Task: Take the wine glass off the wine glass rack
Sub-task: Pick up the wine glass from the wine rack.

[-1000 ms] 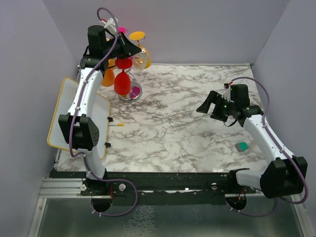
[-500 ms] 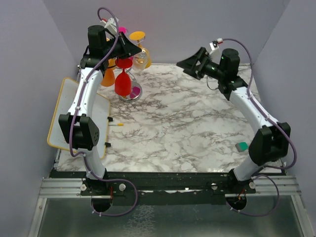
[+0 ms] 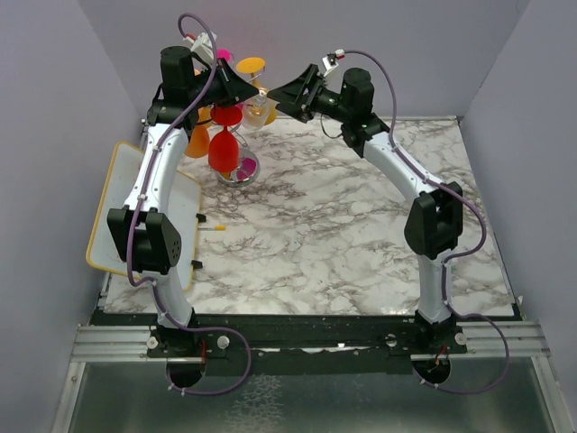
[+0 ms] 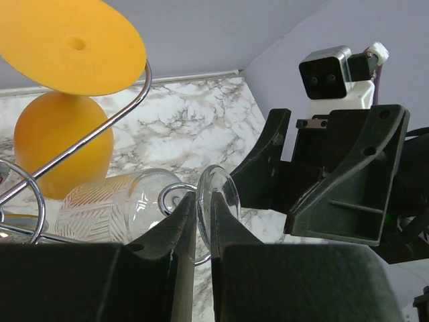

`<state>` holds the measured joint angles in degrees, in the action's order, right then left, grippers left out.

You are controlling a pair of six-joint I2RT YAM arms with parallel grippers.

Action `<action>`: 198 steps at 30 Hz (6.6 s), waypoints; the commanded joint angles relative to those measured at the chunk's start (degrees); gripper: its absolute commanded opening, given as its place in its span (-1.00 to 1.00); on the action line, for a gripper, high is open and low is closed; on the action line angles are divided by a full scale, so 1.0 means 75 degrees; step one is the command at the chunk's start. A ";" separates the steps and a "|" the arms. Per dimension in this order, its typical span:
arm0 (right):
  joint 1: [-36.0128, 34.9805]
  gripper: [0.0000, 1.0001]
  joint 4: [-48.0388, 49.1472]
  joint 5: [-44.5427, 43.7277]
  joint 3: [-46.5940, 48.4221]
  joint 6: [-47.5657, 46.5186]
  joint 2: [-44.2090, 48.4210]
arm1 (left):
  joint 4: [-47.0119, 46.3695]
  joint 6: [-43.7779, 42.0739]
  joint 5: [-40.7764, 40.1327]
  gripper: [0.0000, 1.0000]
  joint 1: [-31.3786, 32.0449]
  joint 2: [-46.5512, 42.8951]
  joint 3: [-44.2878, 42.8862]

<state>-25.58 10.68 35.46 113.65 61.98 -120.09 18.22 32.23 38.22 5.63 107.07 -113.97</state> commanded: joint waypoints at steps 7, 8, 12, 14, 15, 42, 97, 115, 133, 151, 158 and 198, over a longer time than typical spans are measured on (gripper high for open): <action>-0.0091 -0.04 0.0392 0.0164 0.0561 0.0505 -0.0461 | -0.0097 -0.0095 -0.0011 -1.00 -0.0094 0.0096 0.0348; -0.0093 -0.14 0.0434 0.0194 0.0543 0.0538 -0.0439 | -0.0097 -0.0092 -0.0010 -1.00 -0.0094 0.0101 0.0352; -0.0128 -0.22 0.0614 0.0368 0.0502 0.0735 -0.0433 | -0.0103 -0.0090 0.0025 -1.00 -0.0088 0.0125 0.0349; -0.0139 -0.22 0.0539 0.0419 0.0607 0.0766 -0.0478 | -0.0097 -0.0090 0.0036 -1.00 -0.0094 0.0115 0.0359; -0.0142 -0.23 0.0537 0.0441 0.0651 0.0796 -0.0497 | -0.0097 -0.0096 0.0056 -1.00 -0.0094 0.0109 0.0369; -0.0161 -0.99 -0.0008 0.0088 0.0880 0.0936 -0.0451 | 0.0864 -0.0894 0.1630 -0.42 -0.0314 0.0467 -0.0313; -0.0111 0.05 -0.0102 0.0129 -0.0364 0.0239 0.0542 | -0.1838 0.2579 0.2145 -1.00 -0.0680 0.0273 0.0421; -0.0163 0.00 -0.0114 0.0434 0.0306 0.0518 -0.0019 | -0.0454 0.1545 0.1935 -1.00 -0.0680 0.0236 -0.0050; -0.0383 -0.14 -0.0785 0.0731 0.1055 0.0312 -0.0629 | -0.0224 0.1235 0.1880 -1.00 -0.0680 0.0282 0.0019; -0.0374 -0.99 -0.0233 0.0494 0.0353 0.0763 -0.0026 | -0.0244 0.0875 0.1747 -0.83 -0.0680 0.0143 0.0165; -0.0268 -0.99 0.0331 0.0323 0.0234 0.1523 0.0212 | -0.0238 0.0734 0.1891 -0.20 -0.0680 0.0138 -0.0083; -0.0251 -0.99 -0.0309 -0.0019 0.0176 0.2425 0.0638 | -0.0252 -0.0169 0.1760 0.17 -0.0680 -0.0526 0.0285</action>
<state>-27.44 8.27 36.86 114.26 82.78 -120.88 16.08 32.21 51.79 0.82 105.84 -112.81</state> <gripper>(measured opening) 0.108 0.585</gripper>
